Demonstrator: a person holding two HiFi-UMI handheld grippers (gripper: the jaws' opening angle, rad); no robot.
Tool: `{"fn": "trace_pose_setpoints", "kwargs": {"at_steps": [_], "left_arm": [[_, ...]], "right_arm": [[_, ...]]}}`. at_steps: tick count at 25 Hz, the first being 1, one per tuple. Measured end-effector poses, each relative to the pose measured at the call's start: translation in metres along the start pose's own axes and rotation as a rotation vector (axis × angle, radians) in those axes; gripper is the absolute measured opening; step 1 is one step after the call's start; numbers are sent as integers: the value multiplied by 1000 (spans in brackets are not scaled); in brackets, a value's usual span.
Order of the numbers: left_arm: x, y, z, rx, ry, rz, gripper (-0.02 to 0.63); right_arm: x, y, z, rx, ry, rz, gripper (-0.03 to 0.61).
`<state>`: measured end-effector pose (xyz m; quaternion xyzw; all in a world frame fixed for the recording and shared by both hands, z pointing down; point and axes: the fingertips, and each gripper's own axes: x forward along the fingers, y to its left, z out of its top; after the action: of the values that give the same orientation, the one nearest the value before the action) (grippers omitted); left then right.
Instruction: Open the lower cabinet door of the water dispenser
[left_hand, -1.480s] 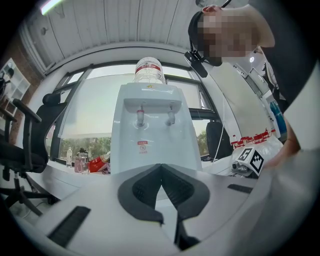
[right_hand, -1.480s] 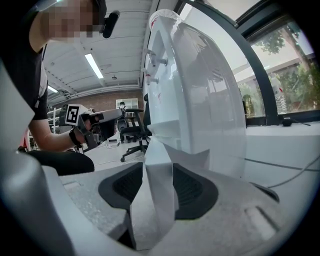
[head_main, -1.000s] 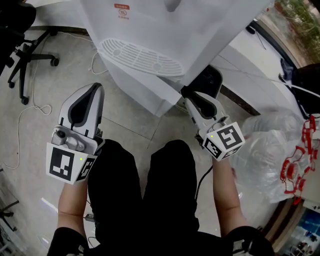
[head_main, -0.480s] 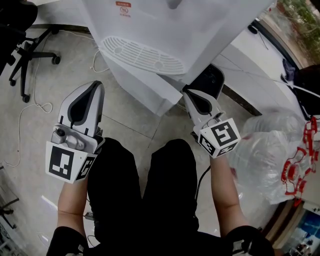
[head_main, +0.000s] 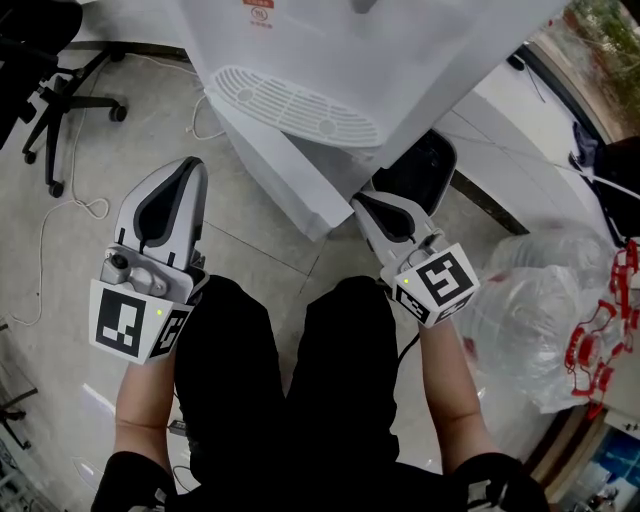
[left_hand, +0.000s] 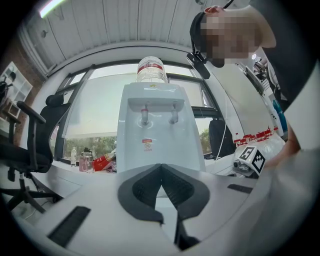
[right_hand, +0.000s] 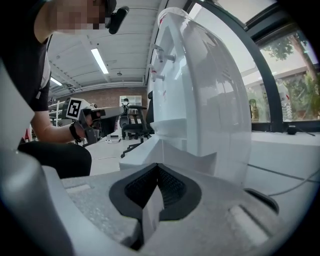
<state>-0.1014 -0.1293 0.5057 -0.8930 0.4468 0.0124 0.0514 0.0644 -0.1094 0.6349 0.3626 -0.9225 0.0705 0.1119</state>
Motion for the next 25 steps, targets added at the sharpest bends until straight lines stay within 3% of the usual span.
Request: {"fn": "trace_pose_setpoints", "kwargs": {"at_steps": [8,25], "left_arm": [[-10,12,0,1,0,33,8],[-27,22,7,-4,-24,67,8]], "right_arm": [[12,24,3,-56,19,100,5],[30,63,12,-93,32,195,5]]}}
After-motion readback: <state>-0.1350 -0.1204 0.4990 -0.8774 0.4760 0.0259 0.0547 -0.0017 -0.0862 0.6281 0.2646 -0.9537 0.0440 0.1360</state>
